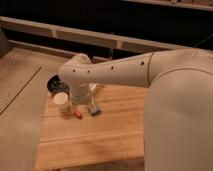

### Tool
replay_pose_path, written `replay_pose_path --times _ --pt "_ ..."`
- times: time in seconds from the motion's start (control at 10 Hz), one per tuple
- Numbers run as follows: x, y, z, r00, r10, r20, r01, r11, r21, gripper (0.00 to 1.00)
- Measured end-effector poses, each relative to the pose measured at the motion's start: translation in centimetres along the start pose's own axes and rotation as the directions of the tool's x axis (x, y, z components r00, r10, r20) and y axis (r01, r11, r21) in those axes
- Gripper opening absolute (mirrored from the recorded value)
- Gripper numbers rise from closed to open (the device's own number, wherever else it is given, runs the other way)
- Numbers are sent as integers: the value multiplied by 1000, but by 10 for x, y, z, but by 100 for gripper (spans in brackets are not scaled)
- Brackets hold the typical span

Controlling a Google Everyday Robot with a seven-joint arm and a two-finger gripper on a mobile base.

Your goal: Place the pepper in the ceramic cup

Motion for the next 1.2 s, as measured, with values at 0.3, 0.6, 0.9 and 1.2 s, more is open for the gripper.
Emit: replay_pose_path --times 0.3,0.6,0.9,1.2 --pt "0 0 0 1000 0 0 0 1000 0 65" --pt "0 0 0 1000 0 0 0 1000 0 65" --pt "-1 0 -1 1000 -1 4 1 1000 1 65" --pt "-39 6 -16 992 -21 128 24 1000 -17 65"
